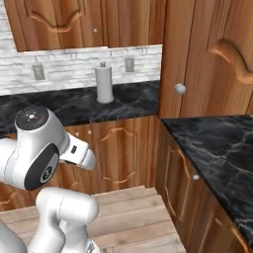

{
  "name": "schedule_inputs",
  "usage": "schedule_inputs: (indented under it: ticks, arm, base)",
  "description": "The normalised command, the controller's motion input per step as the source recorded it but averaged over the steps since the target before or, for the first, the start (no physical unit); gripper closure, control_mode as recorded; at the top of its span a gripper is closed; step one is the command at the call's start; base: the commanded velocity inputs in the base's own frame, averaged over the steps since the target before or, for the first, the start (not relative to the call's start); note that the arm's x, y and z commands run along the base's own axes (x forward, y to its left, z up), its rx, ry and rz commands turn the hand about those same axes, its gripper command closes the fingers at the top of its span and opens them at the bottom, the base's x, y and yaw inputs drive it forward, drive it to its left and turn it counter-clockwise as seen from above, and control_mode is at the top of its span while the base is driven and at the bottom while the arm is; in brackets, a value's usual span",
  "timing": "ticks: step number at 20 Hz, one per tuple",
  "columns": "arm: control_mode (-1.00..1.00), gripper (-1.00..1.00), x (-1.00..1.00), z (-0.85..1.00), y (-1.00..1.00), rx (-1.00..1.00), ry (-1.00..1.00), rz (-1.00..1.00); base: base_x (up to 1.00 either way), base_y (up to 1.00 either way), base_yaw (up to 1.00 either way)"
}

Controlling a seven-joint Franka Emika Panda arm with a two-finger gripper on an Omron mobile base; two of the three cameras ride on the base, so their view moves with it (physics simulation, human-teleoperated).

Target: Pick up the bowls from the cabinet and place each bowl in front of a stool on the dining counter.

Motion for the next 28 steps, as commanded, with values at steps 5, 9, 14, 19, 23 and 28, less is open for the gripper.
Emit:
schedule_inputs:
  ticks: [5,9,14,19,23,28]
  arm:
    - [1.00,-1.00,0.00,0.00,0.00,0.00,0.00,0.00]
    - [1.00,-1.00,0.00,0.00,0.00,0.00,0.00,0.00]
    - [1.00,-1.00,0.00,0.00,0.00,0.00,0.00,0.00]
    - [1.00,-1.00,0.00,0.00,0.00,0.00,0.00,0.00]
    - [1.00,-1.00,0.00,0.00,0.00,0.00,0.00,0.00]
    - [1.00,-1.00,0.00,0.00,0.00,0.00,0.00,0.00]
  base:
    - [0.90,0.12,-0.44]
    - [0.37,0.00,-0.48]
    - [0.28,0.01,-0.51]
    - [0.62,0.26,-0.48]
    - [0.67,0.33,-0.48]
    - [0.58,0.21,-0.50]
